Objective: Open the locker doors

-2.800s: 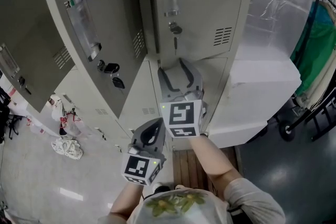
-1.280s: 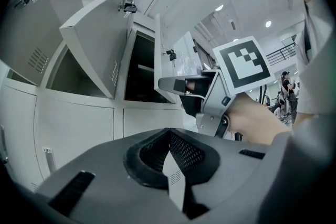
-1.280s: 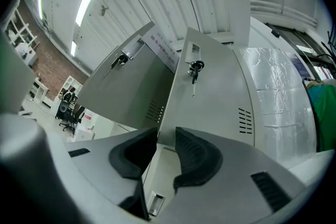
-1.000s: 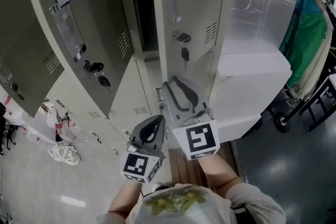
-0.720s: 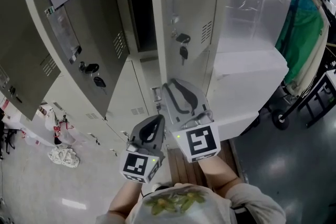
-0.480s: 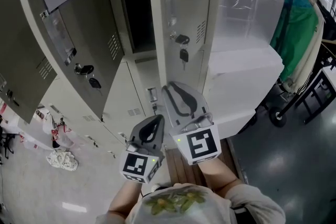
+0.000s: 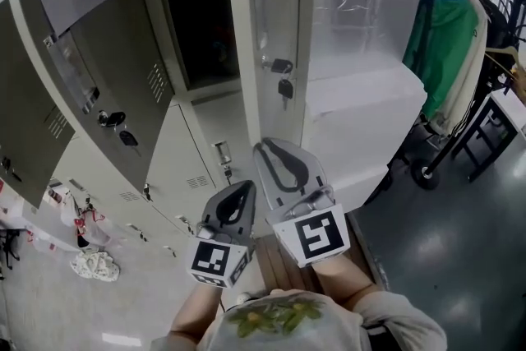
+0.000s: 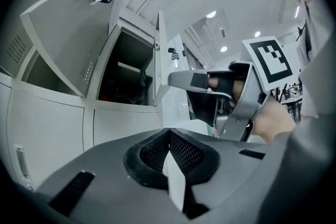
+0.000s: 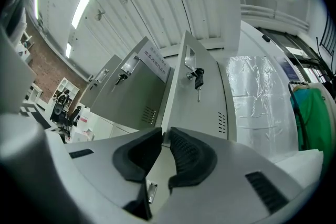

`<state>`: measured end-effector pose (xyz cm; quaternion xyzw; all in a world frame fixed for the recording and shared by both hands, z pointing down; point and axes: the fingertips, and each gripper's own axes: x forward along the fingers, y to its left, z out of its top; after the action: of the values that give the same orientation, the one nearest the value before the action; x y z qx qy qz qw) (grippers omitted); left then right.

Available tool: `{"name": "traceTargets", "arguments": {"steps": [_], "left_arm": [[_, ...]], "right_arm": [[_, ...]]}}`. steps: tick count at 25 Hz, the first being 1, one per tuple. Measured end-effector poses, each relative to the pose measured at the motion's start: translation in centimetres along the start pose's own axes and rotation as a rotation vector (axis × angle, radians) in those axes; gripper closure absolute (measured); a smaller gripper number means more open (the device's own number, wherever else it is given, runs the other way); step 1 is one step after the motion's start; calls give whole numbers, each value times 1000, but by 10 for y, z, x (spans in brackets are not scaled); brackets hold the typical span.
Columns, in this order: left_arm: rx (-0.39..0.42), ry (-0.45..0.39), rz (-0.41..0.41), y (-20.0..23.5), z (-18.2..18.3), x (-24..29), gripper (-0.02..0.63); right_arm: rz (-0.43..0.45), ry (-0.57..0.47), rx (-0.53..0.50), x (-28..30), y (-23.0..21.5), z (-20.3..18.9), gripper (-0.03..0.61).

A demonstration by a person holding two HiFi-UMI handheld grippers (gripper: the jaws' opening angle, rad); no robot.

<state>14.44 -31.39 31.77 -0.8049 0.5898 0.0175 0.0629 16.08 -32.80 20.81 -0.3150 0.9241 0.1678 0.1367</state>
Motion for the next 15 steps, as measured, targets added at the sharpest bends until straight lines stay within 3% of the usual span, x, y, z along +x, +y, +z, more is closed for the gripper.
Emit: {"name": "traceTargets", "arguments": {"steps": [15], "left_arm": [[-28, -10, -117, -45, -1, 22, 586]], "right_arm": [[-70, -12, 18, -36, -29, 7, 515]]}}
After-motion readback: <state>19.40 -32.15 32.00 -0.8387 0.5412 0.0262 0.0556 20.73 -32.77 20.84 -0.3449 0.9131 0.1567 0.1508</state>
